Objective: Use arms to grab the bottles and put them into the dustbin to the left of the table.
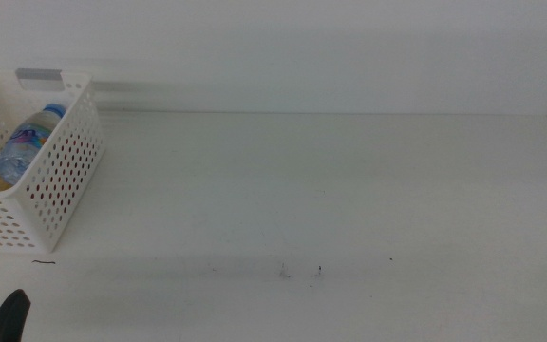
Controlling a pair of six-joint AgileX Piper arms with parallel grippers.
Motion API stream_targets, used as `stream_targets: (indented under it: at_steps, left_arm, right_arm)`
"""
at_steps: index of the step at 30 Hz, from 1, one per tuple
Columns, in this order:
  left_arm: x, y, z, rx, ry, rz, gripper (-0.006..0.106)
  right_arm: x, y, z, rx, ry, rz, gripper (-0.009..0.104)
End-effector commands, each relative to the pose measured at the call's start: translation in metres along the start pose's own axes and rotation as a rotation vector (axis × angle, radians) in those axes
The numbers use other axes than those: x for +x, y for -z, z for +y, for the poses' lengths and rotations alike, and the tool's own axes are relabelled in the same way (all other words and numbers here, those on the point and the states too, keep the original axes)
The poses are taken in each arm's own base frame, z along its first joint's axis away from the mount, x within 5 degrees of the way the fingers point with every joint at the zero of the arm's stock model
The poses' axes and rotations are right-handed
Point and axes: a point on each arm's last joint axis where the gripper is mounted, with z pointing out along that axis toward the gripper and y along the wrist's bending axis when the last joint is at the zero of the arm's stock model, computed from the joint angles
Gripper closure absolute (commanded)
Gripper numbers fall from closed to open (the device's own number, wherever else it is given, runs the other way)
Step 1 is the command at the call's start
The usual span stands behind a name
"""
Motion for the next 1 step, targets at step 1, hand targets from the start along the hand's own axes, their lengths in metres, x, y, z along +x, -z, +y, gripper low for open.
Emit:
stream_targets:
  at_steps: [1]
  left_arm:
    - [-0.0011, 0.0002, 0.0, 0.001, 0.0, -0.015, 0.007]
  right_arm:
    - [0.0004, 0.0, -0.0004, 0.007, 0.005, -0.005, 0.014]
